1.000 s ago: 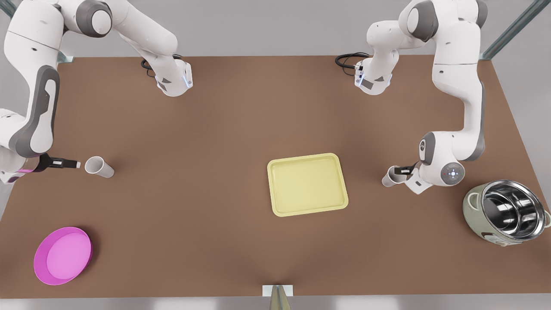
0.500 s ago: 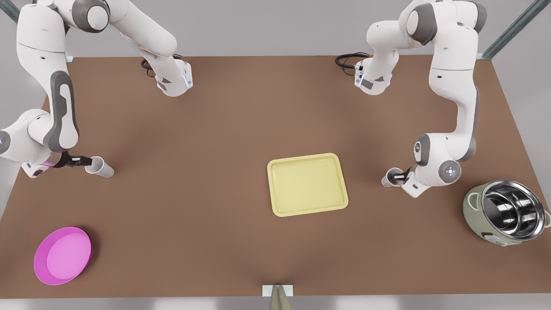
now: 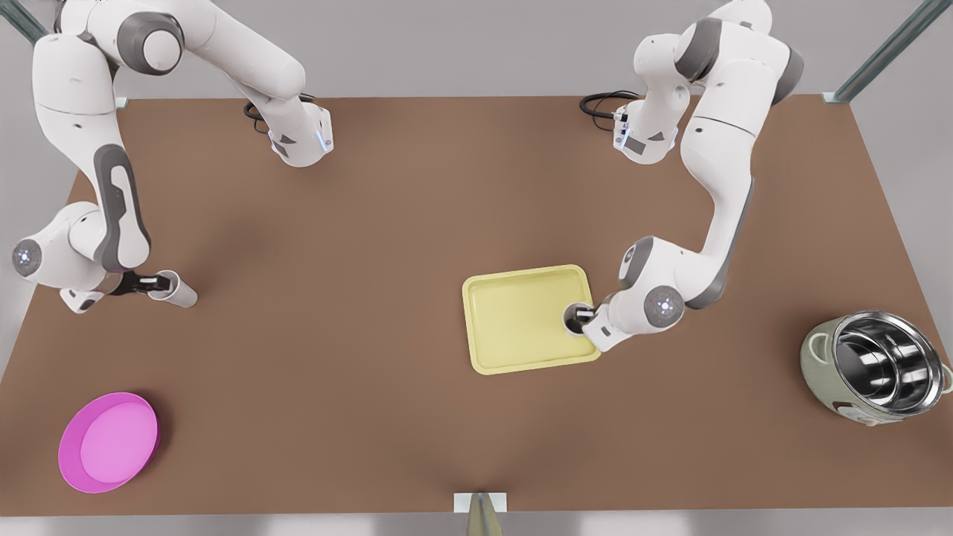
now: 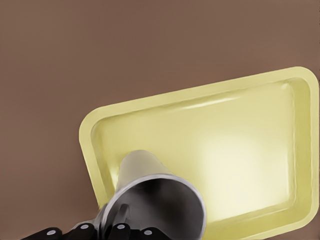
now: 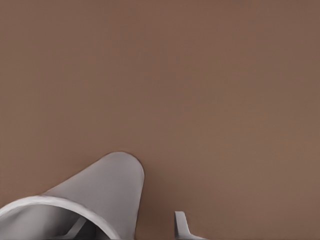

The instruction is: Use both arms to respectively pick up the white IKEA cups from the middle-left and middle-right positions, then place the white IKEA cups onto the middle-middle tray, ensuring that the cups remain upright and do not tip over

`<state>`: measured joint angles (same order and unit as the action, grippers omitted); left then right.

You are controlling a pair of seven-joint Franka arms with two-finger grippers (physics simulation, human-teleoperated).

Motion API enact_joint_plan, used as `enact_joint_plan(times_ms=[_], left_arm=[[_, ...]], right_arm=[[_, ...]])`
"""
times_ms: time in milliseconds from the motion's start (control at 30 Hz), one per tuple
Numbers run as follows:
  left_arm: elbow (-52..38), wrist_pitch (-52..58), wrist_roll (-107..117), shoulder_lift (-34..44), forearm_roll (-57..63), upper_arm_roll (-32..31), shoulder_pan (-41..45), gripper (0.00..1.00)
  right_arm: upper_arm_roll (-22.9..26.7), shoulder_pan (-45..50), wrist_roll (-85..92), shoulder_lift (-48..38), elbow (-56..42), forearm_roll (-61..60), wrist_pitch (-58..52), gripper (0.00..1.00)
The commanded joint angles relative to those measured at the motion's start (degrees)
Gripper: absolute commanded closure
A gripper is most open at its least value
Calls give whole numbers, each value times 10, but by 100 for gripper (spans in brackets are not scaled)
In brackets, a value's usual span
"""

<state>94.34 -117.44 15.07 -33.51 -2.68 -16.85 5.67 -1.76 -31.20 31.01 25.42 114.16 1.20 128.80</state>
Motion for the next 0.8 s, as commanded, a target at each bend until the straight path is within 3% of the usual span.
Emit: enact_joint_plan(times_ms=[0,67,167,267,300,367,467,533,567,667,700,767], left_arm=[[1,-52,158,-8,-3,-7,-3,73],[1,-53,155,-12,-3,-7,-6,70],[1,-53,153,-23,-2,-19,-19,67],[1,-53,154,-23,-2,-20,-19,58],[2,-52,155,-23,-2,-20,-19,44],[3,-46,153,-21,2,-20,-19,0],[5,-17,155,-11,30,-44,-46,0],[-6,34,157,3,43,-62,-69,0],[-44,91,156,3,43,-61,-69,0],[-293,446,146,3,86,-64,-102,0],[-363,538,23,8,135,-65,-109,0],[-370,582,-94,84,181,-57,-106,0]], right_arm=[[0,0,33,3,-1,-1,5,36],[-1,0,33,9,-3,-1,6,40],[-3,0,33,9,-3,-1,7,73],[-5,0,36,7,-7,-3,3,79],[-6,1,42,6,-10,-12,1,79],[-19,4,43,-1,-36,-41,-47,79],[-116,19,16,1,-68,-69,-54,79],[-120,100,-36,7,-81,-106,-49,79],[-120,123,-71,7,-82,-117,-47,79],[-120,207,-185,3,-96,-155,-32,79],[-120,238,-242,-1,-98,-155,-32,79],[-120,291,-346,-4,-110,-155,-32,79]])
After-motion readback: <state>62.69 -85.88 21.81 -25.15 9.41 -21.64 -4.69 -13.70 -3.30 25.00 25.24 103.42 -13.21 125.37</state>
